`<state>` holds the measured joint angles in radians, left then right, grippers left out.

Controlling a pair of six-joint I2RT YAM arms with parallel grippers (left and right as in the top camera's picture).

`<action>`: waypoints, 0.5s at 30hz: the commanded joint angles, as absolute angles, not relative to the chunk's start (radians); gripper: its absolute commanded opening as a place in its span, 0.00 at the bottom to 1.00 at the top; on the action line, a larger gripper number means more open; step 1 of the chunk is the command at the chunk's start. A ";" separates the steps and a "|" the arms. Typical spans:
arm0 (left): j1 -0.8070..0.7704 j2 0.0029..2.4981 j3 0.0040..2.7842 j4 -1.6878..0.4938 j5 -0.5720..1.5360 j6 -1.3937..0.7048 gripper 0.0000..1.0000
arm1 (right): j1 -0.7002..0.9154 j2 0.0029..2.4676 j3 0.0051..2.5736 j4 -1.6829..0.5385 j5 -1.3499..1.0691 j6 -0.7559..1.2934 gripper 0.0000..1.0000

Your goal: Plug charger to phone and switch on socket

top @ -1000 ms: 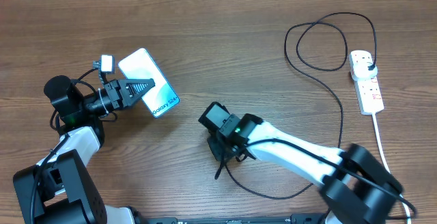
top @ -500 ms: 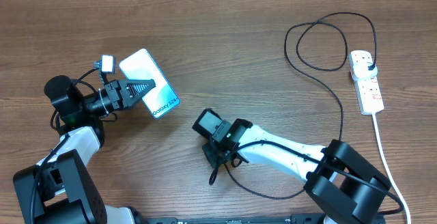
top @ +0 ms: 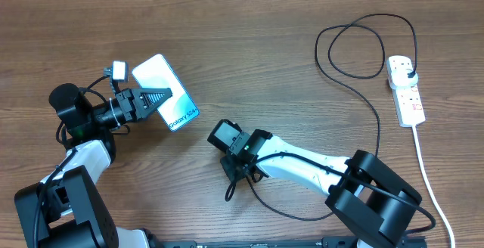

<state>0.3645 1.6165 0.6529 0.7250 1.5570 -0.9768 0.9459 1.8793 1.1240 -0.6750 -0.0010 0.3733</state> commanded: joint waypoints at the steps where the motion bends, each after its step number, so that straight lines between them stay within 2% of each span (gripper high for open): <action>1: 0.366 1.616 0.669 0.729 1.582 -0.992 0.04 | 0.929 1.946 1.122 -0.692 -0.003 0.396 0.16; 3: 0.366 1.616 0.669 0.728 1.583 -0.993 0.04 | 0.929 1.946 1.127 -0.698 -0.006 0.397 0.04; 11: 0.366 1.616 0.669 0.697 1.583 -1.002 0.04 | 0.929 1.917 1.192 -0.788 -0.065 0.385 0.04; 15: 0.359 1.616 0.669 0.677 1.583 -1.002 0.04 | 0.929 1.807 1.224 -0.877 -0.074 0.385 0.04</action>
